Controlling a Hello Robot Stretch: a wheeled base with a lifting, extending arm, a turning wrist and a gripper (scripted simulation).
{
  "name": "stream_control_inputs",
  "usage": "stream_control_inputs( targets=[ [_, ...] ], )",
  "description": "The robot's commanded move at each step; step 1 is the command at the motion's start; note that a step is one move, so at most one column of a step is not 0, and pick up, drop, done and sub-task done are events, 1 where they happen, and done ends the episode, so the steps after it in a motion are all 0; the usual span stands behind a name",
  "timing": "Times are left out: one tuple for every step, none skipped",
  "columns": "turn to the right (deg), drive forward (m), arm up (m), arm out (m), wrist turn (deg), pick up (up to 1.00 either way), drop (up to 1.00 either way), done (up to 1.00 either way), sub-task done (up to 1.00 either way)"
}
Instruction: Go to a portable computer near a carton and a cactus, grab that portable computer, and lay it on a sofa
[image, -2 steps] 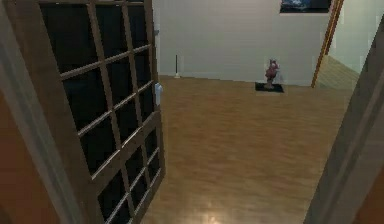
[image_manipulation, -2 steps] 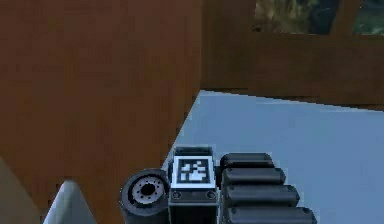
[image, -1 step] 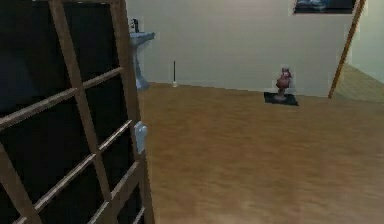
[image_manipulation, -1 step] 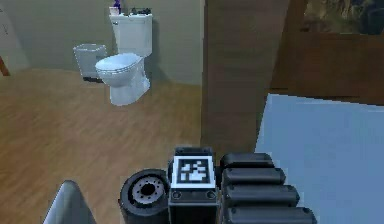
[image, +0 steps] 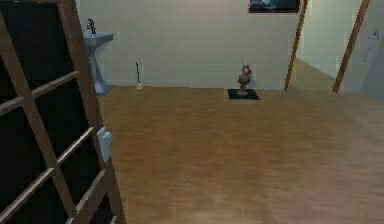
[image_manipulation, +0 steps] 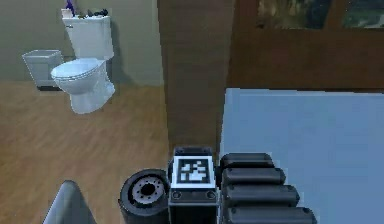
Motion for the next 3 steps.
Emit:
stream_control_inputs(
  targets=[
    [0.0,0.70,0.00,0.00,0.0,0.00,0.00,0.00,0.00],
    [0.0,0.70,0.00,0.00,0.0,0.00,0.00,0.00,0.00],
    [-45.0,0.00,0.00,0.00,0.0,0.00,0.00,0.00,0.00]
  ],
)
